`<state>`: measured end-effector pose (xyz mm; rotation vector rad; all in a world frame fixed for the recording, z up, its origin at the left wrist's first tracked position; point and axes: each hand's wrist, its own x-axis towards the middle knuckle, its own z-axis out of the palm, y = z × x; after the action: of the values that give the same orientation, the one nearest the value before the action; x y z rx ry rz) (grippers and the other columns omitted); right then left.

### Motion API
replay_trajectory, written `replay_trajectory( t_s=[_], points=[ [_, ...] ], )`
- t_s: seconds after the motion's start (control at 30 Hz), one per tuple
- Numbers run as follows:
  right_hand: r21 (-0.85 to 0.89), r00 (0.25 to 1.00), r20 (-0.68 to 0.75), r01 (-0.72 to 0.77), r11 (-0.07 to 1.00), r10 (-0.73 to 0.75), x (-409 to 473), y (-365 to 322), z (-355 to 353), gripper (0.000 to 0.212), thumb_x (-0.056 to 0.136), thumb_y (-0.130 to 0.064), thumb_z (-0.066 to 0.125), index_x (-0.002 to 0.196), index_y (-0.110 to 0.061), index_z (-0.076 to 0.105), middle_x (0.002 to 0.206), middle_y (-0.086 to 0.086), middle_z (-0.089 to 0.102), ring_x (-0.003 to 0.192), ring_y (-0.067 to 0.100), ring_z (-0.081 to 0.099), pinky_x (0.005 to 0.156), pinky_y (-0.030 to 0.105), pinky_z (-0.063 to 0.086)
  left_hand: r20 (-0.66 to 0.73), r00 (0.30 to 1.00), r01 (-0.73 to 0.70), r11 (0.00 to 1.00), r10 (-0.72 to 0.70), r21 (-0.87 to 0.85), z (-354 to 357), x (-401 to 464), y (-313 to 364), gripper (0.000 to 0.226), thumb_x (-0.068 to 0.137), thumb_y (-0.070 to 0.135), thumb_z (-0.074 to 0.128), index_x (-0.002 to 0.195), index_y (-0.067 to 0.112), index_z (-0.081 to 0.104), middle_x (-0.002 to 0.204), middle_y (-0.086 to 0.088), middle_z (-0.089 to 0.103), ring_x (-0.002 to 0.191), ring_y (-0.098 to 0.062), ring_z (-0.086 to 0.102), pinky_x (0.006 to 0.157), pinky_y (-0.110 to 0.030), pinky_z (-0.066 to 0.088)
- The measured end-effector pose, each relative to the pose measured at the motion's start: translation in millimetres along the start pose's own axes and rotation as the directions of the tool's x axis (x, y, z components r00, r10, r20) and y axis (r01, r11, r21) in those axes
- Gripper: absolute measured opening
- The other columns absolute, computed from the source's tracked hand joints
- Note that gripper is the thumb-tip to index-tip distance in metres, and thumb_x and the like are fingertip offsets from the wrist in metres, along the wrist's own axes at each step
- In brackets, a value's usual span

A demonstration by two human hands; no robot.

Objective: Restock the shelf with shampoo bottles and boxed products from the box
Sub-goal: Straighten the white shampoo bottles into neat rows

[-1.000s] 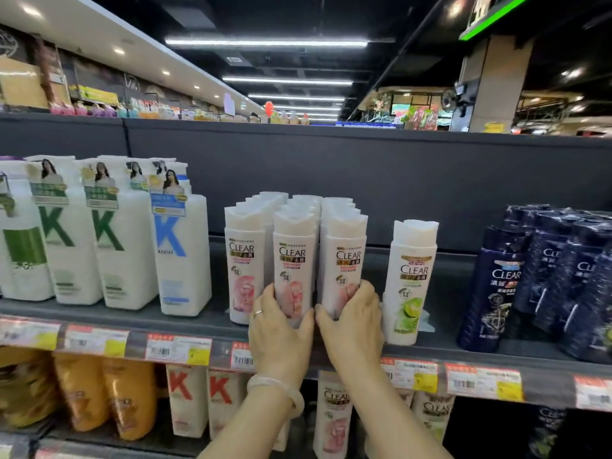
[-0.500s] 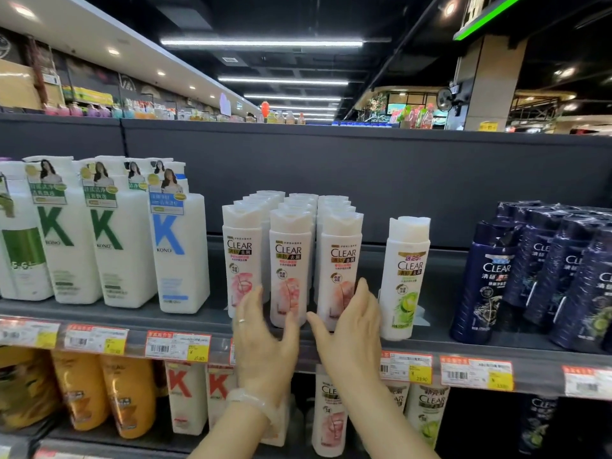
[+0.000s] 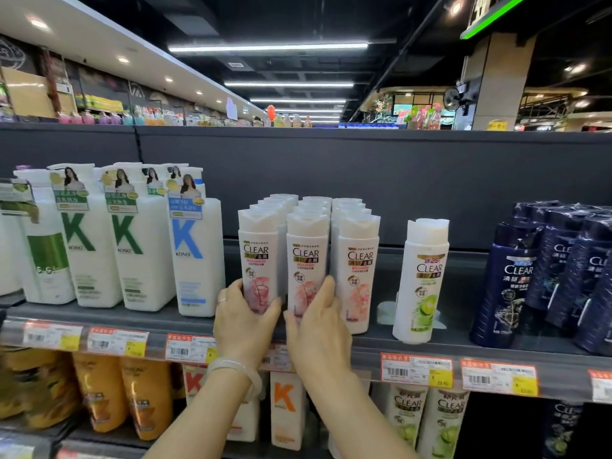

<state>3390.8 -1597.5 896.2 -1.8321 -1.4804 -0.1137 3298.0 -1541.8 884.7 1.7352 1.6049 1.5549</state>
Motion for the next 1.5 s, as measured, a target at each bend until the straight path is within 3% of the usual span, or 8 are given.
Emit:
replay_trajectory(
  t_s=[0.13, 0.3, 0.73, 0.9, 1.13, 1.33, 1.43, 1.5],
  points=[
    [0.061, 0.993, 0.017, -0.114, 0.992, 0.113, 2.9, -2.7, 2.9, 0.080, 0.088, -0.046, 0.054, 0.142, -0.010, 0.007, 0.132, 0.010, 0.045, 0.113, 0.022, 0.055, 0.083, 0.030, 0.048, 0.010, 1.000, 0.003, 1.000, -0.003, -0.018, -2.5, -1.2, -1.5, 0.053, 0.070, 0.033, 0.076, 0.114, 0.016, 0.051, 0.109, -0.003, 0.053, 0.102, -0.020, 0.053, 0.088, -0.042, 0.049],
    [0.024, 0.992, -0.002, -0.126, 0.992, 0.126, 4.4, -4.0, 3.1, 0.061, 0.089, -0.042, 0.054, 0.131, -0.010, 0.022, 0.122, 0.007, 0.051, 0.105, 0.022, 0.059, 0.077, 0.028, 0.049, 0.010, 1.000, -0.008, 0.999, 0.008, -0.047, -2.9, -0.8, -4.2, 0.056, 0.069, 0.032, 0.078, 0.115, 0.015, 0.051, 0.111, -0.004, 0.053, 0.104, -0.020, 0.052, 0.089, -0.041, 0.049],
    [0.005, 0.993, -0.030, -0.116, 0.993, 0.116, 2.7, -3.0, 3.7, 0.064, 0.088, -0.043, 0.053, 0.132, -0.010, 0.021, 0.122, 0.006, 0.053, 0.105, 0.020, 0.061, 0.079, 0.028, 0.051, 0.019, 0.999, -0.043, 0.998, 0.044, -0.048, -2.9, 0.1, -10.6, 0.056, 0.068, 0.034, 0.077, 0.114, 0.017, 0.049, 0.108, -0.001, 0.052, 0.101, -0.019, 0.053, 0.085, -0.041, 0.051],
    [0.017, 0.992, -0.018, -0.127, 0.992, 0.127, 2.1, -4.8, 4.2, 0.075, 0.086, -0.045, 0.055, 0.137, -0.010, 0.013, 0.125, 0.008, 0.051, 0.106, 0.022, 0.060, 0.080, 0.031, 0.051, 0.028, 0.997, -0.070, 0.997, 0.071, -0.042, -3.3, -0.1, -12.8, 0.056, 0.070, 0.035, 0.076, 0.115, 0.018, 0.050, 0.107, -0.001, 0.053, 0.101, -0.018, 0.053, 0.086, -0.040, 0.051],
    [-0.016, 0.988, -0.001, -0.154, 0.988, 0.154, 5.0, -7.0, 4.6, 0.065, 0.087, -0.044, 0.055, 0.131, -0.009, 0.021, 0.122, 0.008, 0.055, 0.105, 0.023, 0.061, 0.079, 0.031, 0.050, 0.045, 0.994, -0.096, 0.995, 0.097, -0.039, -5.4, 1.2, -17.1, 0.055, 0.069, 0.033, 0.077, 0.115, 0.019, 0.051, 0.106, 0.001, 0.053, 0.100, -0.015, 0.052, 0.085, -0.034, 0.049],
    [-0.022, 0.990, 0.004, -0.139, 0.990, 0.139, 3.3, -5.2, 3.6, 0.072, 0.087, -0.046, 0.055, 0.135, -0.009, 0.018, 0.125, 0.009, 0.054, 0.106, 0.023, 0.061, 0.081, 0.032, 0.050, 0.038, 0.993, -0.107, 0.993, 0.108, -0.042, -3.7, 0.9, -18.4, 0.053, 0.070, 0.033, 0.077, 0.114, 0.021, 0.050, 0.103, 0.003, 0.051, 0.096, -0.012, 0.051, 0.081, -0.029, 0.047],
    [0.053, 0.995, 0.023, -0.100, 0.994, 0.099, -5.2, 1.4, 0.1, 0.084, 0.085, -0.052, 0.055, 0.143, -0.010, 0.010, 0.135, 0.008, 0.048, 0.116, 0.021, 0.056, 0.087, 0.032, 0.049, 0.054, 0.992, -0.115, 0.993, 0.117, -0.039, -4.0, 0.4, -19.6, 0.050, 0.071, 0.033, 0.075, 0.113, 0.022, 0.050, 0.103, 0.002, 0.052, 0.096, -0.013, 0.051, 0.081, -0.030, 0.047],
    [0.130, 0.998, -0.055, -0.020, 0.991, 0.027, -19.9, 8.2, -5.5, 0.078, 0.085, -0.051, 0.055, 0.144, -0.014, 0.018, 0.138, 0.003, 0.046, 0.119, 0.017, 0.053, 0.086, 0.028, 0.046, 0.059, 0.991, -0.117, 0.992, 0.119, -0.040, -5.1, -0.5, -19.9, 0.048, 0.072, 0.033, 0.075, 0.112, 0.021, 0.051, 0.102, 0.002, 0.053, 0.096, -0.014, 0.052, 0.082, -0.031, 0.048]
  ],
)
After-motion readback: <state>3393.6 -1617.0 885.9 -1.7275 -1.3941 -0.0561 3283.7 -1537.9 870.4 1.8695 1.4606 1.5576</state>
